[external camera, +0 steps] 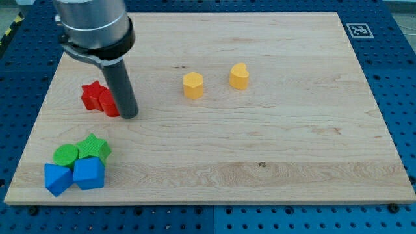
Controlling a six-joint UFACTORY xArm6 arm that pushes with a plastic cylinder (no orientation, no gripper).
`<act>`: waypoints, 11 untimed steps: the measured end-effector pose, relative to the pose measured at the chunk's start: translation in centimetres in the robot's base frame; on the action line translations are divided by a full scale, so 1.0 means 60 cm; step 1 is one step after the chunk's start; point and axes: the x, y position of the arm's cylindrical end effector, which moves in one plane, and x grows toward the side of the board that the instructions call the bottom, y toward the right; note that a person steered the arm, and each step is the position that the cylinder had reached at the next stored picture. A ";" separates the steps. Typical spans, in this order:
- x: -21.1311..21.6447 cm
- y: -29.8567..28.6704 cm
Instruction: Place the yellow hexagon diagonally to the red circle
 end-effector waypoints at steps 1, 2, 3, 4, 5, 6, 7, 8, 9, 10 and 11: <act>0.000 -0.028; 0.000 -0.047; 0.000 -0.037; 0.000 0.047; 0.000 0.160; -0.016 0.256; -0.056 0.270; -0.089 0.223; -0.113 0.177; -0.143 0.121; -0.167 0.062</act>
